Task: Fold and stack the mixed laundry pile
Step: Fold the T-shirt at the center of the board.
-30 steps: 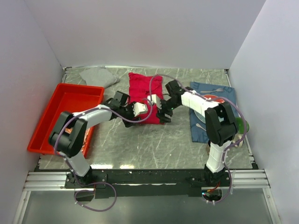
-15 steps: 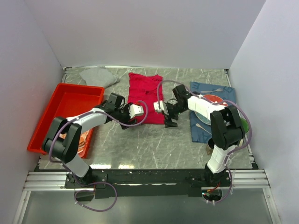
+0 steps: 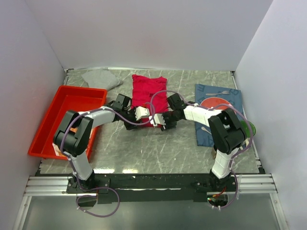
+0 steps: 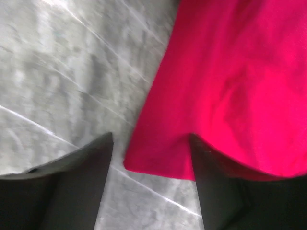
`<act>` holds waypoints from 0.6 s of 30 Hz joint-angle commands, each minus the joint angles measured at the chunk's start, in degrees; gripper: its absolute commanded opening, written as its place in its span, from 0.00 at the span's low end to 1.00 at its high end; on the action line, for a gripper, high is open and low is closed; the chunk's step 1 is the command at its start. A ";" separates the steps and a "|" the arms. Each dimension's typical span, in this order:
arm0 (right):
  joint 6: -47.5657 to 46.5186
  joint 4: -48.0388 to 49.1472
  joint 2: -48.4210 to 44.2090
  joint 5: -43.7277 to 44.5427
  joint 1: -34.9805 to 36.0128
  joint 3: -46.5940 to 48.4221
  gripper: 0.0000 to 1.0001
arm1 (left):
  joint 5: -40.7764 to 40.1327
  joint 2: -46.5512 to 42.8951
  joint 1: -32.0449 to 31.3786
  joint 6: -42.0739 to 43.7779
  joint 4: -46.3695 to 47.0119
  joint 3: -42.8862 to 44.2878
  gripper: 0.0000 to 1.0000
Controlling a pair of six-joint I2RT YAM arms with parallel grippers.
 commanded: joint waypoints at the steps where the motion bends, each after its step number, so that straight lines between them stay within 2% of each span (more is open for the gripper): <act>1: -1.14 2.19 1.24 4.62 0.74 0.07 0.42 | 0.66 2.02 0.08 2.54 -1.53 3.26 0.48; 2: -1.40 2.19 1.33 5.14 0.74 -0.72 0.35 | 0.66 2.20 0.08 2.62 -1.79 3.61 0.42; 3: -1.05 2.28 1.33 5.23 0.82 -0.99 0.21 | 0.66 2.28 0.08 2.54 -1.80 3.79 0.32; 4: -0.62 2.19 1.33 5.15 0.91 -0.99 0.09 | 0.92 2.28 0.08 2.71 -2.06 3.70 0.27; 6: 1.13 1.75 0.63 4.54 0.74 -0.73 0.00 | 1.54 1.85 0.08 2.71 -2.41 3.79 0.14; 9: 3.78 -3.24 -1.39 0.60 0.04 1.37 0.00 | 4.35 -0.51 -0.27 2.01 -4.52 3.62 0.01; 14: 7.03 -17.81 -7.53 -5.74 -0.32 3.14 0.00 | 10.93 -7.37 -2.81 0.52 -13.20 1.51 0.01; 18: 11.59 -22.41 -10.88 -8.74 -1.98 2.17 0.00 | 15.33 -10.98 -4.06 -1.23 -19.81 1.59 0.01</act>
